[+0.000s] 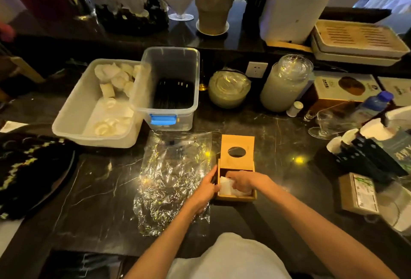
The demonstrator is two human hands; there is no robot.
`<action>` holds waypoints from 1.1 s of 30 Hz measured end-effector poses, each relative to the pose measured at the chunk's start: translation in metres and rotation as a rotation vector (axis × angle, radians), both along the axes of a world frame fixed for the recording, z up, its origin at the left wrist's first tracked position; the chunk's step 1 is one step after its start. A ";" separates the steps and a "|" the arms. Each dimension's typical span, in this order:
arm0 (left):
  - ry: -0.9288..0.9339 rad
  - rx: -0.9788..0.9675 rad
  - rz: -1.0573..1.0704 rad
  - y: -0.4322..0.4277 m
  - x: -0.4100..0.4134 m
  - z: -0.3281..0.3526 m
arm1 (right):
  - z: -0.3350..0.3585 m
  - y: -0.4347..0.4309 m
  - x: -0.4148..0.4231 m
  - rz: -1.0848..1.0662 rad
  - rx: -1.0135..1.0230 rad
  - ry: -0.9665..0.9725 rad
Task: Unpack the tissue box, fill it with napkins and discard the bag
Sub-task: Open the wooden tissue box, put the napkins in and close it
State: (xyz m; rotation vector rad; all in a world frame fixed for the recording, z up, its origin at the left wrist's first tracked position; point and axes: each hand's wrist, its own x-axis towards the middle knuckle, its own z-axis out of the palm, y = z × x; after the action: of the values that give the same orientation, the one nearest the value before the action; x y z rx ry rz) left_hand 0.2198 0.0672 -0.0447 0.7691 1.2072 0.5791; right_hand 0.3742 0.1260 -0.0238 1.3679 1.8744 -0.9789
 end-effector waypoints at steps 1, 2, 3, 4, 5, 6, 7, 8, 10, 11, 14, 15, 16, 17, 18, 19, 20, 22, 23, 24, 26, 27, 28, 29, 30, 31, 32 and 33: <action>-0.009 -0.006 0.005 0.000 0.000 0.000 | -0.003 0.002 -0.001 -0.002 -0.015 -0.013; -0.016 -0.004 0.006 0.000 0.001 0.001 | -0.004 0.004 -0.002 -0.006 -0.031 -0.028; -0.016 0.000 0.003 0.000 0.002 0.000 | -0.005 0.007 -0.004 -0.016 -0.051 -0.039; -0.011 0.001 0.003 0.000 0.002 0.000 | -0.004 0.010 -0.006 -0.026 -0.074 -0.046; -0.003 -0.004 0.005 0.000 0.002 0.000 | -0.004 0.012 -0.008 -0.029 -0.095 -0.050; 0.005 -0.008 0.006 0.000 0.002 0.000 | -0.004 0.014 -0.009 -0.031 -0.107 -0.054; 0.012 -0.009 0.008 0.001 0.002 -0.001 | -0.003 0.016 -0.012 -0.035 -0.110 -0.058; 0.016 -0.006 0.009 0.001 0.003 -0.002 | -0.003 0.016 -0.013 -0.040 -0.106 -0.064; 0.023 0.004 0.009 0.000 0.003 -0.001 | -0.003 0.013 -0.017 -0.038 -0.076 -0.061; 0.027 0.010 0.008 0.000 0.003 0.000 | -0.004 0.010 -0.018 -0.034 -0.042 -0.050; 0.049 0.033 0.000 0.000 0.003 0.001 | -0.010 0.001 -0.018 -0.048 0.075 -0.037; 0.052 0.038 0.001 0.000 0.004 0.001 | -0.012 -0.001 -0.017 -0.058 0.099 -0.037; 0.050 0.039 0.005 0.001 0.004 0.001 | -0.014 -0.003 -0.016 -0.068 0.109 -0.037; 0.048 0.038 0.010 0.001 0.004 0.002 | -0.015 -0.005 -0.016 -0.071 0.106 -0.035; 0.043 0.034 0.014 0.001 0.004 0.002 | -0.016 -0.006 -0.016 -0.070 0.097 -0.032; 0.039 0.028 0.017 0.000 0.004 0.002 | -0.016 -0.007 -0.016 -0.070 0.091 -0.026; 0.038 0.022 0.017 0.000 0.004 0.003 | -0.016 -0.008 -0.016 -0.073 0.087 -0.024; 0.042 0.016 0.012 0.000 0.004 0.003 | -0.018 -0.010 -0.014 -0.073 0.093 -0.018; 0.044 0.019 0.008 0.000 0.004 0.003 | -0.018 -0.010 -0.013 -0.066 0.095 -0.015; 0.045 0.022 0.005 0.000 0.003 0.002 | -0.019 -0.010 -0.013 -0.056 0.093 -0.012; 0.049 0.025 0.000 0.000 0.003 0.002 | -0.021 -0.011 -0.011 -0.055 0.103 0.004; 0.048 0.025 -0.001 0.000 0.002 0.001 | -0.021 -0.011 -0.010 -0.063 0.112 0.016; 0.047 0.026 0.001 0.000 0.002 0.001 | -0.020 -0.012 -0.009 -0.068 0.114 0.027; 0.048 0.028 0.001 -0.001 0.002 0.000 | -0.020 -0.012 -0.008 -0.069 0.110 0.033; 0.050 0.028 -0.001 -0.001 0.001 -0.001 | -0.020 -0.012 -0.008 -0.074 0.106 0.038; 0.049 0.026 -0.001 -0.001 0.001 -0.002 | -0.021 -0.012 -0.007 -0.085 0.106 0.048; 0.040 0.020 0.004 -0.001 0.001 -0.004 | -0.021 -0.012 -0.007 -0.096 0.104 0.056; 0.028 0.013 0.011 0.000 0.000 -0.005 | -0.021 -0.012 -0.006 -0.099 0.097 0.061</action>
State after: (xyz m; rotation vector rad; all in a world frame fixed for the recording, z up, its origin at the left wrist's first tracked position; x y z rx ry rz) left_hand 0.2198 0.0668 -0.0495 0.7840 1.2357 0.5870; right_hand 0.3679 0.1144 -0.0450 1.5158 1.9367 -0.9998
